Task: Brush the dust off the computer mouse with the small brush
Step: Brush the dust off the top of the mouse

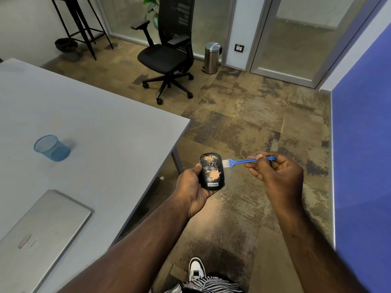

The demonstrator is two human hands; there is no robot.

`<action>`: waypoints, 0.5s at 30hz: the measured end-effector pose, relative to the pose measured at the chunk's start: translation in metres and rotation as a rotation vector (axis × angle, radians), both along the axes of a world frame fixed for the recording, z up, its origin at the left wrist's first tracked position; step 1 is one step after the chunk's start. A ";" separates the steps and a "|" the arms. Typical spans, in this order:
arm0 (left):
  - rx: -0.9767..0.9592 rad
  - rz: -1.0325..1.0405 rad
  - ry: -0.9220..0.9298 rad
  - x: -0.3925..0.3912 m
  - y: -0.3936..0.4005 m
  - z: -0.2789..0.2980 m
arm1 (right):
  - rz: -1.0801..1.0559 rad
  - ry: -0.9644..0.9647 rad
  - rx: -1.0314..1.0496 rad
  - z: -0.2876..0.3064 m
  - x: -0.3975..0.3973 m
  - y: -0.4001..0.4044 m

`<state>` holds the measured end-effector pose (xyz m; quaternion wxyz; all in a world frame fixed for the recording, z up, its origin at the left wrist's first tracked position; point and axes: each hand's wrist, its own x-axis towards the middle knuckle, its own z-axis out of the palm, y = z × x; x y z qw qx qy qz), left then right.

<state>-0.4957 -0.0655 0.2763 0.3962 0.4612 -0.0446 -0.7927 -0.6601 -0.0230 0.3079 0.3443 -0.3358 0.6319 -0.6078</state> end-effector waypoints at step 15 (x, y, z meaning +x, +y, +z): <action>0.001 0.006 0.009 -0.001 -0.002 0.001 | 0.000 0.068 0.047 -0.007 -0.005 0.001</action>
